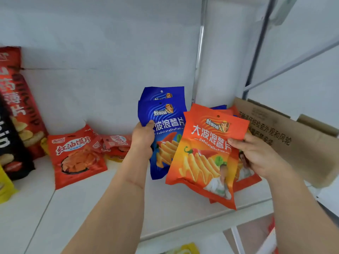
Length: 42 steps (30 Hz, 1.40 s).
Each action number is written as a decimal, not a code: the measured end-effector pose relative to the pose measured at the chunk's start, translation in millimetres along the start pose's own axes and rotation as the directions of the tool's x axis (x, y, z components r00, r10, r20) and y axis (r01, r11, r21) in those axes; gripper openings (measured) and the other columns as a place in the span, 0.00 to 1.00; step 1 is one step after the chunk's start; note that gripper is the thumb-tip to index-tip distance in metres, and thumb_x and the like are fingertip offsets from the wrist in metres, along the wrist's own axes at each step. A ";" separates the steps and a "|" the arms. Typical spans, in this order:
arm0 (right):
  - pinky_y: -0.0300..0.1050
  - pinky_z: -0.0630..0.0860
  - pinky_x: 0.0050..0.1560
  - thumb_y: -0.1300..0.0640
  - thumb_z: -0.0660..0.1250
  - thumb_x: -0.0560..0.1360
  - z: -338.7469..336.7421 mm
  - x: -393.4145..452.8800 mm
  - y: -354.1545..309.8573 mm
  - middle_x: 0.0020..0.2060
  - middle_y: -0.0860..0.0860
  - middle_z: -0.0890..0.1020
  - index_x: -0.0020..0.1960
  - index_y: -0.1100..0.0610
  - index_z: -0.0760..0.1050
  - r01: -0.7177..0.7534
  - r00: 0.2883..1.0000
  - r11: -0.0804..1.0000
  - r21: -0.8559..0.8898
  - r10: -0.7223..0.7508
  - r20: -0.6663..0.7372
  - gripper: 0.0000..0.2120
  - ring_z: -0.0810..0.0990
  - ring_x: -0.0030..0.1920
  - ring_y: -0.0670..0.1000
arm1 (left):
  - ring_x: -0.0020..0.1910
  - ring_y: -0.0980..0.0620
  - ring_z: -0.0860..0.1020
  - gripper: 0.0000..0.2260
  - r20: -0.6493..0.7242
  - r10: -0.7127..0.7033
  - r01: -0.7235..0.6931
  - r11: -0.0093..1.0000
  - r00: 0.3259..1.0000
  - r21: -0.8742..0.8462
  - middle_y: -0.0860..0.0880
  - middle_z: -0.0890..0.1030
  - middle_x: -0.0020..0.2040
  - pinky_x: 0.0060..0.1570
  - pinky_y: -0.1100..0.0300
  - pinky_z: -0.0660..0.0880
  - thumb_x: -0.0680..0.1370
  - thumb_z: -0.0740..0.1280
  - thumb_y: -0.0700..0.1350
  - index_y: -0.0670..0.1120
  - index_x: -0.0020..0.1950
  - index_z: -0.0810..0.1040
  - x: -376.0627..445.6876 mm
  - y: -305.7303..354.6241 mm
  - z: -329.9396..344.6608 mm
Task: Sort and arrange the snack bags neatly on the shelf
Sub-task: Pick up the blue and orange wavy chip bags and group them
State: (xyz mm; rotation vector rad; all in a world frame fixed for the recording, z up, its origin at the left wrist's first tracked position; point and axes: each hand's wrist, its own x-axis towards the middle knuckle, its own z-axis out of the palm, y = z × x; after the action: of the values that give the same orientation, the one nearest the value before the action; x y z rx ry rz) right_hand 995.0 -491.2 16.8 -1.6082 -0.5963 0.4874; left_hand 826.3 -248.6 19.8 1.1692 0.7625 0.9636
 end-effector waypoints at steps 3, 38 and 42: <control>0.38 0.66 0.27 0.55 0.70 0.77 -37.2 13.7 -4.3 0.43 0.51 0.86 0.55 0.52 0.81 0.003 1.000 1.000 0.003 -0.003 -0.024 0.07 0.76 0.37 0.51 | 0.41 0.50 0.81 0.07 0.019 -0.021 0.021 1.000 1.000 0.006 0.48 0.83 0.46 0.39 0.57 0.78 0.84 0.64 0.45 0.44 0.58 0.76 4.1 -12.3 43.2; 0.53 0.76 0.59 0.55 0.67 0.79 -84.6 147.9 22.4 0.51 0.49 0.84 0.58 0.53 0.79 0.058 0.960 0.953 -0.297 -0.135 -0.245 0.09 0.82 0.53 0.51 | 0.45 0.44 0.83 0.11 -0.017 -0.256 0.255 0.966 0.967 -0.034 0.42 0.83 0.52 0.39 0.54 0.79 0.82 0.66 0.48 0.41 0.58 0.75 84.6 -87.5 174.1; 0.52 0.78 0.55 0.51 0.68 0.78 -86.3 151.1 16.8 0.48 0.47 0.84 0.53 0.50 0.79 0.085 0.948 0.944 -0.319 -0.175 -0.265 0.05 0.83 0.50 0.51 | 0.48 0.43 0.84 0.13 -0.016 -0.266 0.267 0.963 0.964 0.026 0.42 0.84 0.52 0.41 0.53 0.80 0.81 0.67 0.49 0.41 0.59 0.75 85.5 -86.1 164.7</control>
State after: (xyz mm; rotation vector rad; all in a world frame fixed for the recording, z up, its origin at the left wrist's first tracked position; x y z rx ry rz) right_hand 1167.6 -463.4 14.8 -1.8748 -0.5687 0.0537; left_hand 1025.8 -244.7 -25.1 1.0536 0.9205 0.7380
